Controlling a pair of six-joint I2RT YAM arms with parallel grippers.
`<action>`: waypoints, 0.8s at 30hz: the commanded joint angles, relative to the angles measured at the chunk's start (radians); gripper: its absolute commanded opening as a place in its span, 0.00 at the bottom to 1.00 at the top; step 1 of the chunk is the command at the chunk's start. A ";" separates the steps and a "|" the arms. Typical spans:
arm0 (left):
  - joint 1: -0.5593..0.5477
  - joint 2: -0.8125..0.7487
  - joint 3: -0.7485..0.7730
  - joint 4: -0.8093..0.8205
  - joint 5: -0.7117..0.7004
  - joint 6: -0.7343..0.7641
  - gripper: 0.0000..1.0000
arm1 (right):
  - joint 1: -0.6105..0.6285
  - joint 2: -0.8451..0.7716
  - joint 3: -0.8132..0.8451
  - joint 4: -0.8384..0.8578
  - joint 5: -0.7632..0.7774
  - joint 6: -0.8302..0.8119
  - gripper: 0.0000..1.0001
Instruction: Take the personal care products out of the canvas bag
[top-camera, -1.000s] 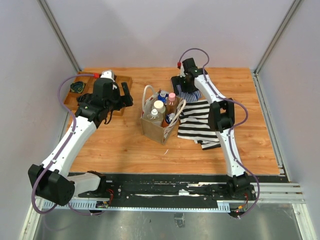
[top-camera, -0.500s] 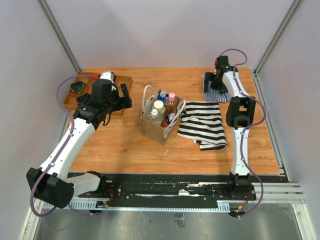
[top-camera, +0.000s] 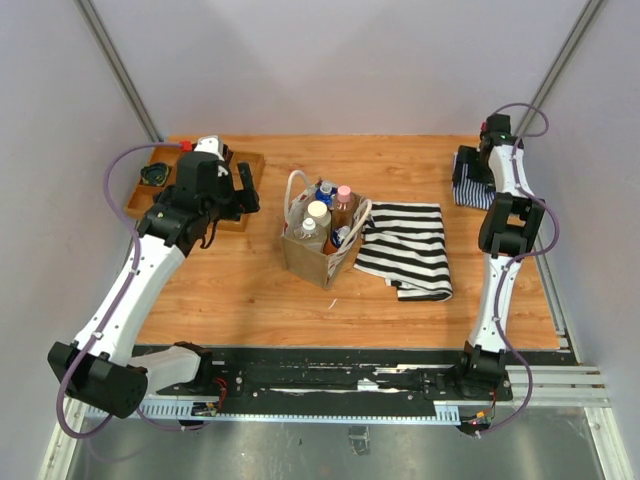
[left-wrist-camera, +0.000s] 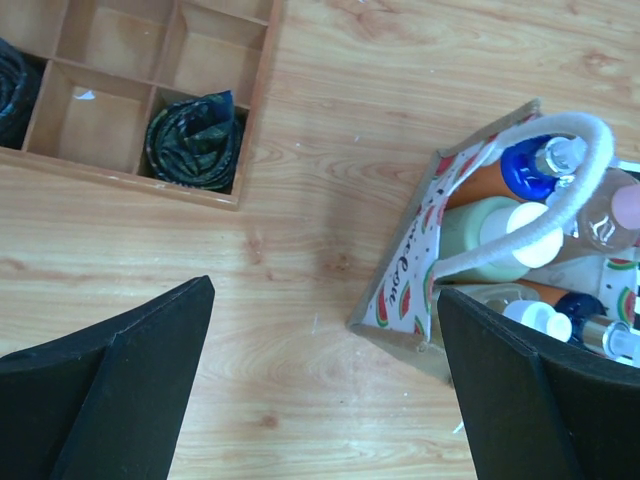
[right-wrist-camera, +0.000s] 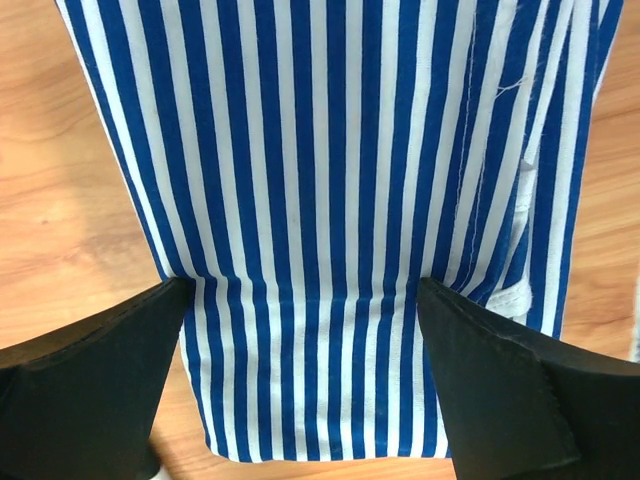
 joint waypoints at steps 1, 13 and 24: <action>0.000 -0.010 0.026 -0.006 0.086 -0.008 1.00 | -0.053 0.091 0.059 -0.021 0.088 -0.090 0.99; 0.001 0.016 0.008 -0.003 0.117 -0.030 1.00 | 0.039 -0.323 -0.142 0.153 -0.022 -0.114 0.98; 0.000 0.006 0.014 0.004 0.115 -0.019 1.00 | 0.342 -0.651 -0.580 -0.103 -0.079 -0.026 0.99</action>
